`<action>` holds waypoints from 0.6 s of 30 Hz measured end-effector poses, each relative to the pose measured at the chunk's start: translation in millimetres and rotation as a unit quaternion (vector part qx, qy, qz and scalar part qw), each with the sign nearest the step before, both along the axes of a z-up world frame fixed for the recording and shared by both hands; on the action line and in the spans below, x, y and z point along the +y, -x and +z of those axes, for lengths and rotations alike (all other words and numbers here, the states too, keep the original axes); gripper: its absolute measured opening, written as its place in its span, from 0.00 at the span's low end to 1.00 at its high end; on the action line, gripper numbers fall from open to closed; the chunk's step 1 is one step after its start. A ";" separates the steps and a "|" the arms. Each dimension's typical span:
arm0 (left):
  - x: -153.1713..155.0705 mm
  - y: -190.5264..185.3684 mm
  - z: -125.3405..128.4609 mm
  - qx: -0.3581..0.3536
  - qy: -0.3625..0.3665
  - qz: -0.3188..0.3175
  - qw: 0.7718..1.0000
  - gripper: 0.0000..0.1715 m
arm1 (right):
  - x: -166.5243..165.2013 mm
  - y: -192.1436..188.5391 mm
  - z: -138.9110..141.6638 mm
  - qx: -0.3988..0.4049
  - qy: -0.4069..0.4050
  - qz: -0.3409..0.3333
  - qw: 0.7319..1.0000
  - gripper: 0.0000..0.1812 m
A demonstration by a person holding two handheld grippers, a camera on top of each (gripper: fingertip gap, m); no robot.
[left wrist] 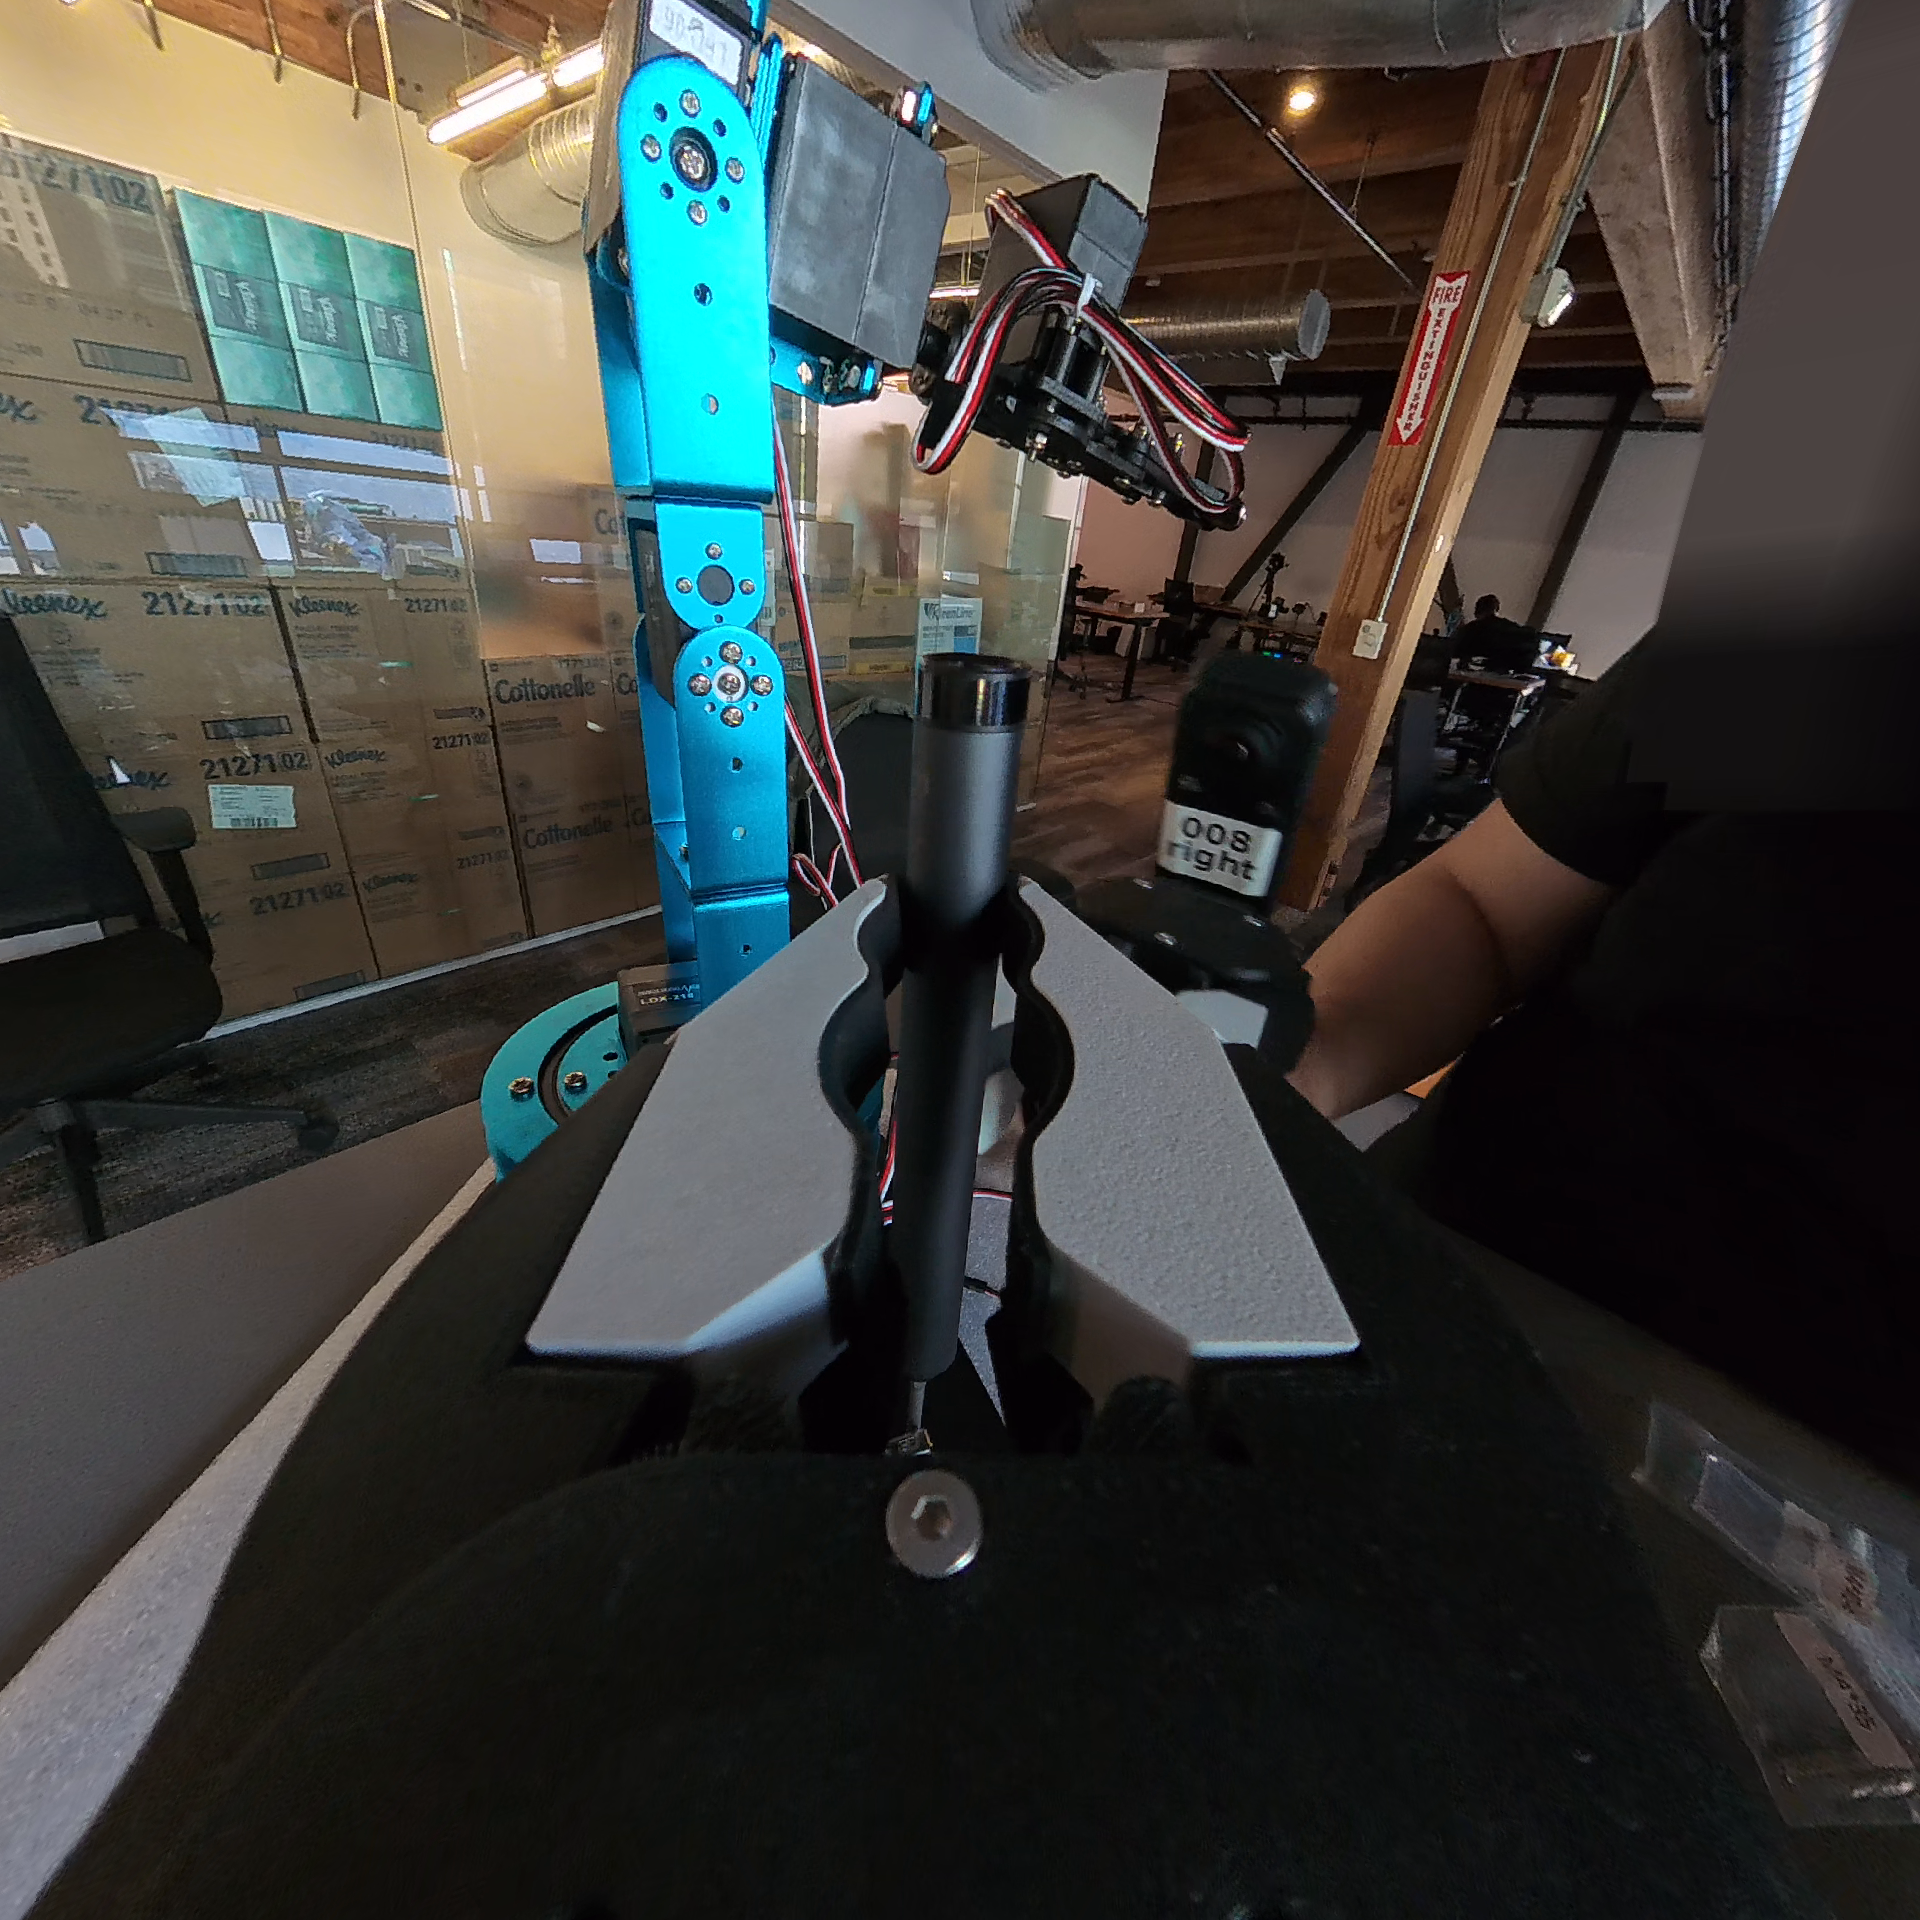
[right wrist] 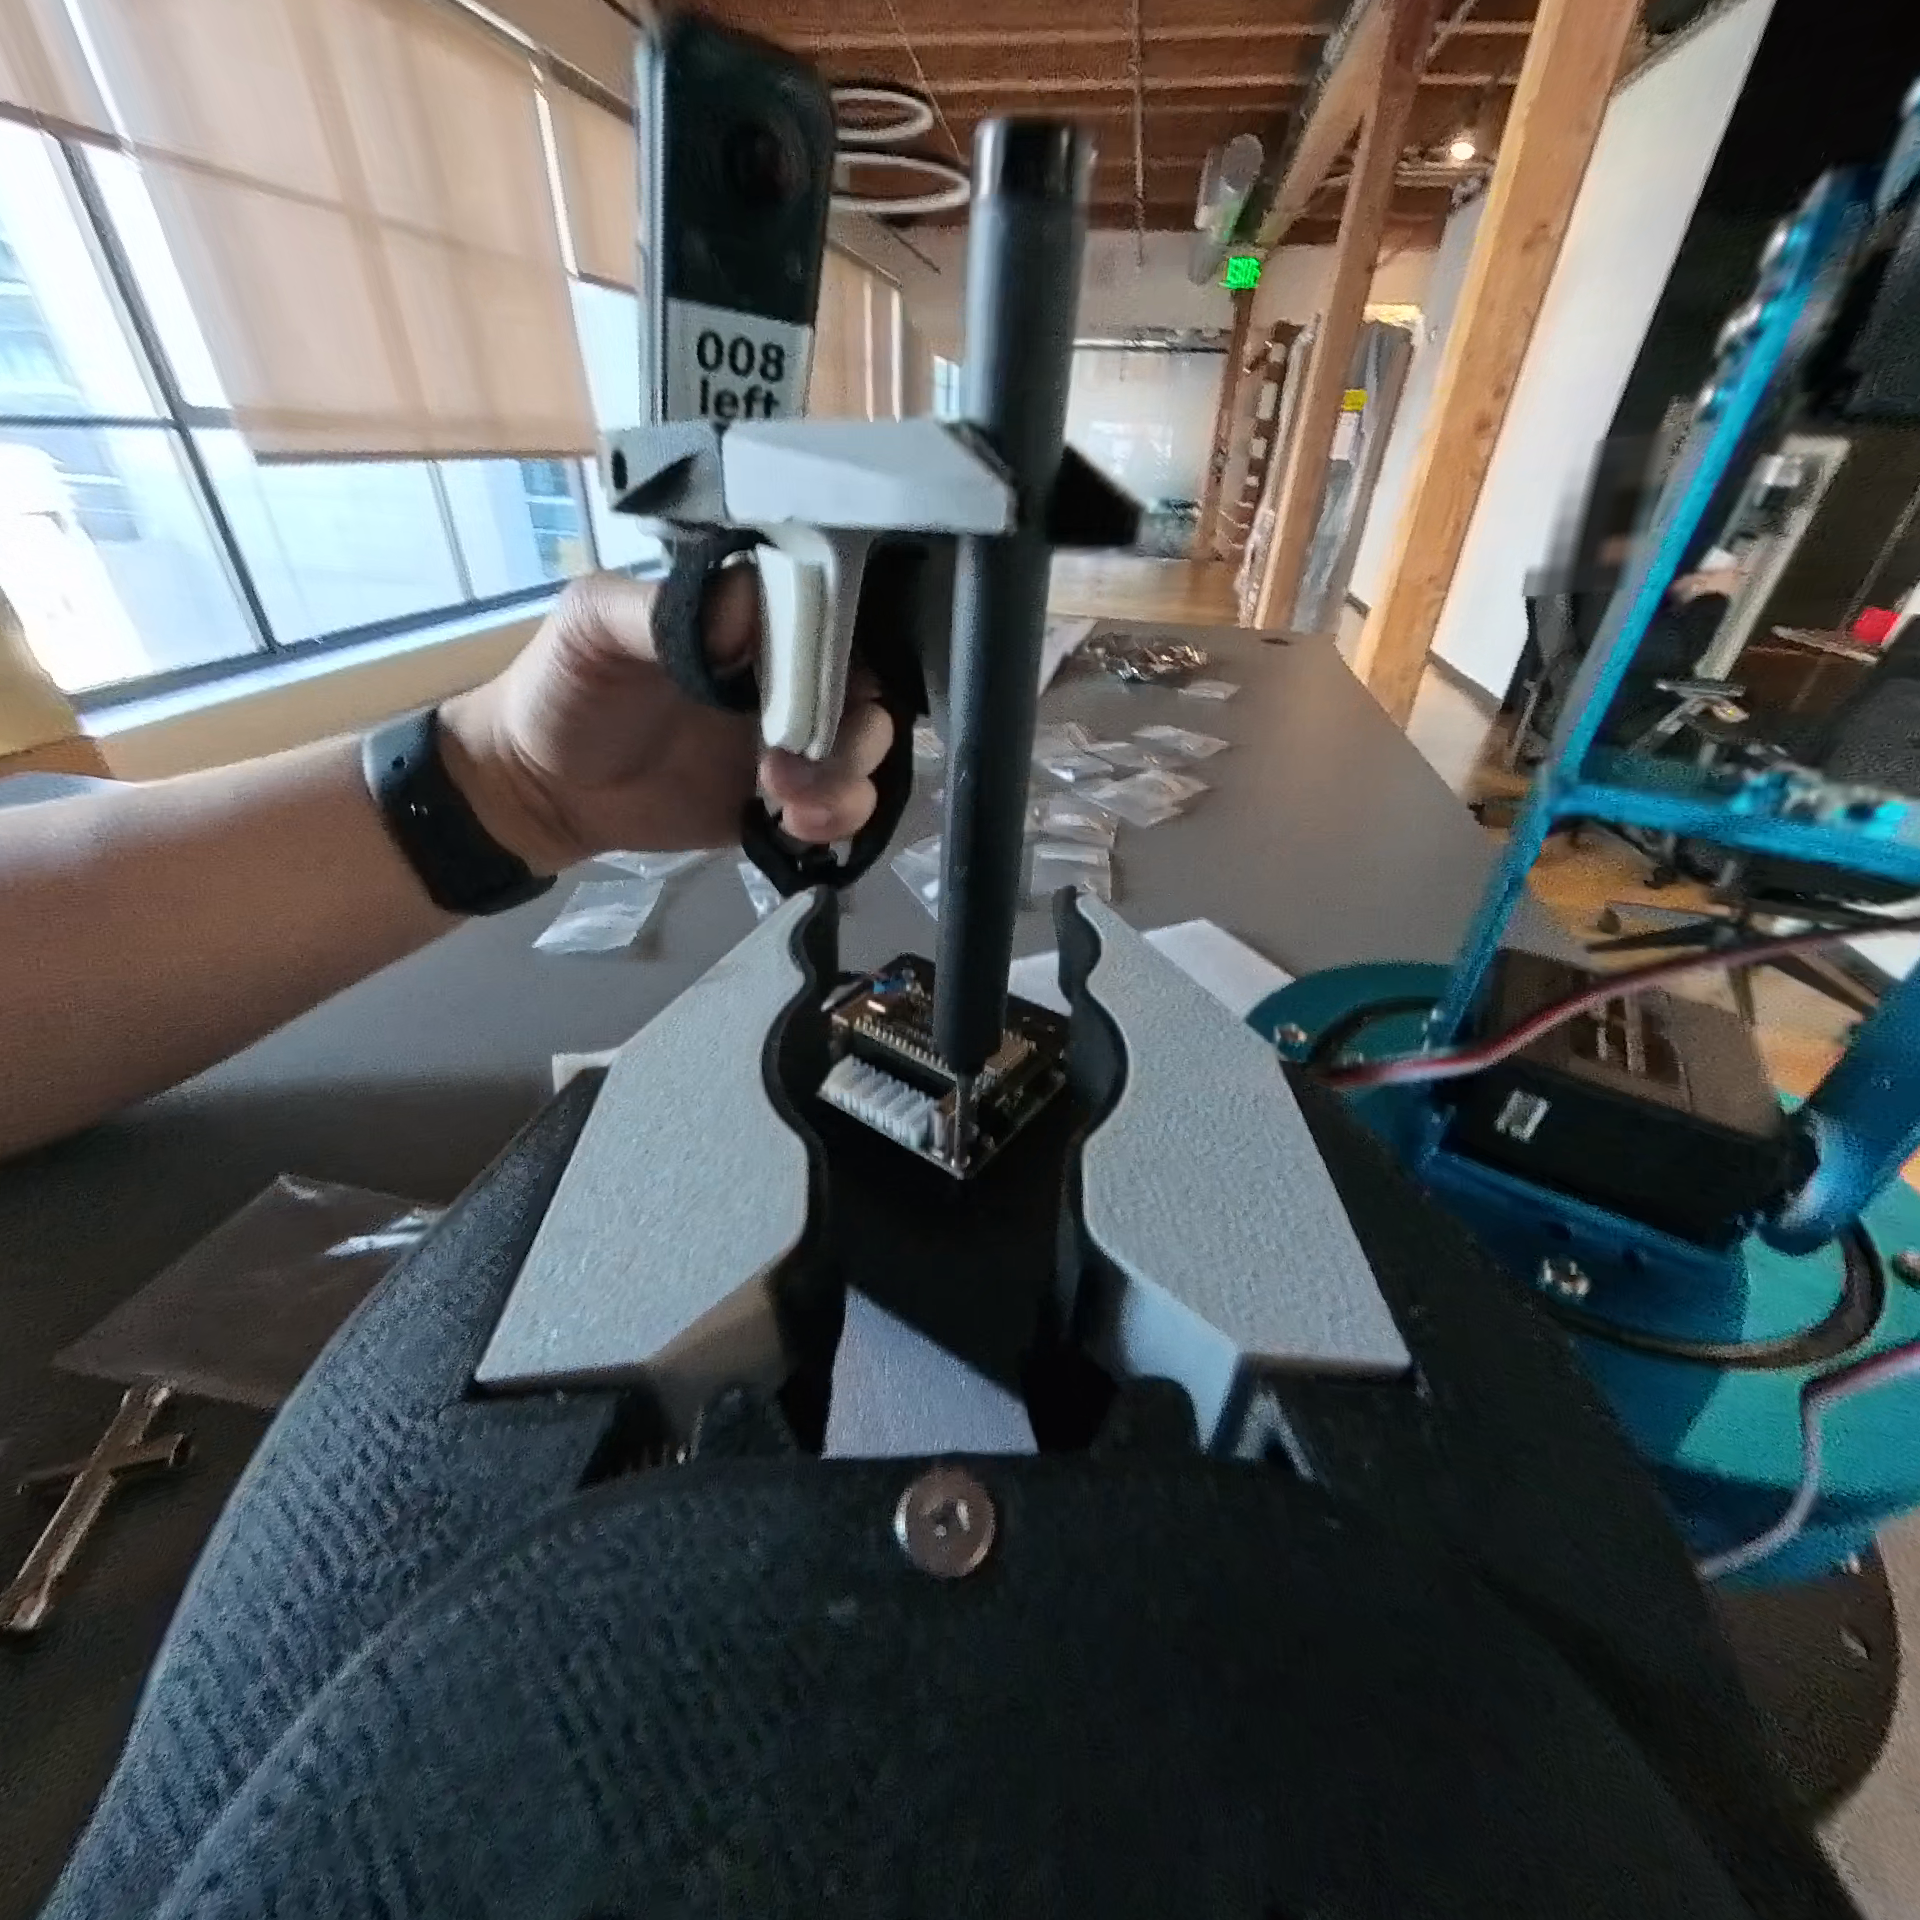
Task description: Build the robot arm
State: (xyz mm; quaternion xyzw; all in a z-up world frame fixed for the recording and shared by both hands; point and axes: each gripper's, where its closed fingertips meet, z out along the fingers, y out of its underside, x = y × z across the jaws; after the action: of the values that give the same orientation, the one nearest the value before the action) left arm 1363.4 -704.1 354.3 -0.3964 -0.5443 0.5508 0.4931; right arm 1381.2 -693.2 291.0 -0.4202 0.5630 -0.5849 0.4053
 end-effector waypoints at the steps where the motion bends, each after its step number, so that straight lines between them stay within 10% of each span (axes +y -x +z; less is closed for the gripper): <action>1: 1.0 0.1 0.0 -0.001 0.002 -0.003 1.000 0.09 | -3.5 -1.9 2.5 0.000 0.001 0.002 1.000 0.24; 18: 6.2 1.9 -0.9 -0.007 0.001 -0.027 1.000 0.10 | -10.7 -24.5 3.9 0.072 0.018 0.052 0.996 0.09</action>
State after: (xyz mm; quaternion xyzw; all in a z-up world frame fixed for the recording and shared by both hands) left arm 1361.5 -697.9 353.4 -0.4156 -0.5364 0.5352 0.5032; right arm 1405.7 -703.9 294.9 -0.4971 0.5579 -0.5411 0.3858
